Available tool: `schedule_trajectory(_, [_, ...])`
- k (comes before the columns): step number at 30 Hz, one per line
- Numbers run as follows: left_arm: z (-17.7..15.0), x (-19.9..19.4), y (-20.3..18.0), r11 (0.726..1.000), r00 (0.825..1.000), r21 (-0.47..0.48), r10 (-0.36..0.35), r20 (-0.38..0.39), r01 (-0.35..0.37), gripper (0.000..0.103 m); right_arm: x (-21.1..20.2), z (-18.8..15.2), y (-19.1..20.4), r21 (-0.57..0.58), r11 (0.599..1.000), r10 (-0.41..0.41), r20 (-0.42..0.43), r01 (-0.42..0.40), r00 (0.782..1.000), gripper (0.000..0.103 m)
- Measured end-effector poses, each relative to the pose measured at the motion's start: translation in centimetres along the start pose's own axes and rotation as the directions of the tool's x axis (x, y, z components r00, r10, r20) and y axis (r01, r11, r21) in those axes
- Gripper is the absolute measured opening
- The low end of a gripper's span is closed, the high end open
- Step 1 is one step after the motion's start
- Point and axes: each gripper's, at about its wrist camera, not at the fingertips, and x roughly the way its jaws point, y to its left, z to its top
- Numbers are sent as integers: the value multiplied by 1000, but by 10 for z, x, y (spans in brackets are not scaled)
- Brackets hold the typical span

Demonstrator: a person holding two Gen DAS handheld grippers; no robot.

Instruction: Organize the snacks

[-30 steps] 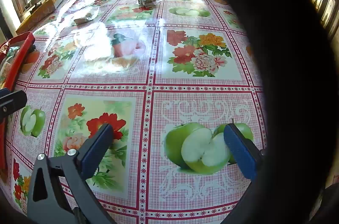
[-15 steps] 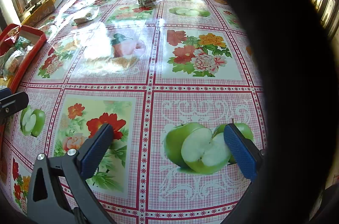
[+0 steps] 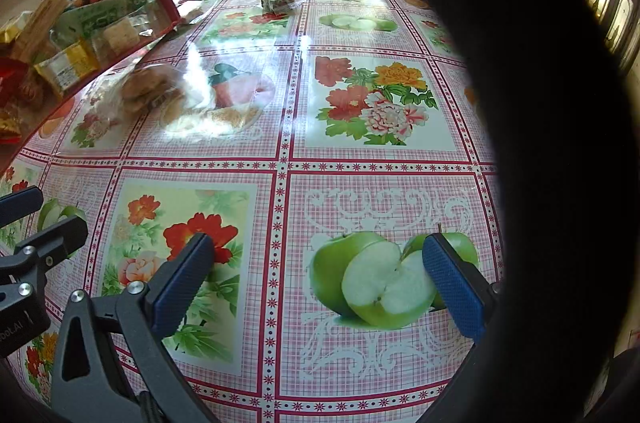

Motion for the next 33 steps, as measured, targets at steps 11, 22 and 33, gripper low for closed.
schedule_trajectory(11, [-5, -1, 3, 1000, 1000, -2, 17, -8, -17, 65, 0, 0, 0, 0, 1000, 0, 0, 0, 1000, 103])
schedule_trajectory(22, [-14, -8, 1, 1000, 1000, 9, 6, -12, -6, 65, 0, 0, 0, 0, 1000, 0, 0, 0, 1000, 103])
schedule_trajectory(33, [-18, -11, -1, 1000, 1000, 17, 8, -25, -7, 66, 0, 0, 0, 0, 1000, 0, 0, 0, 1000, 103])
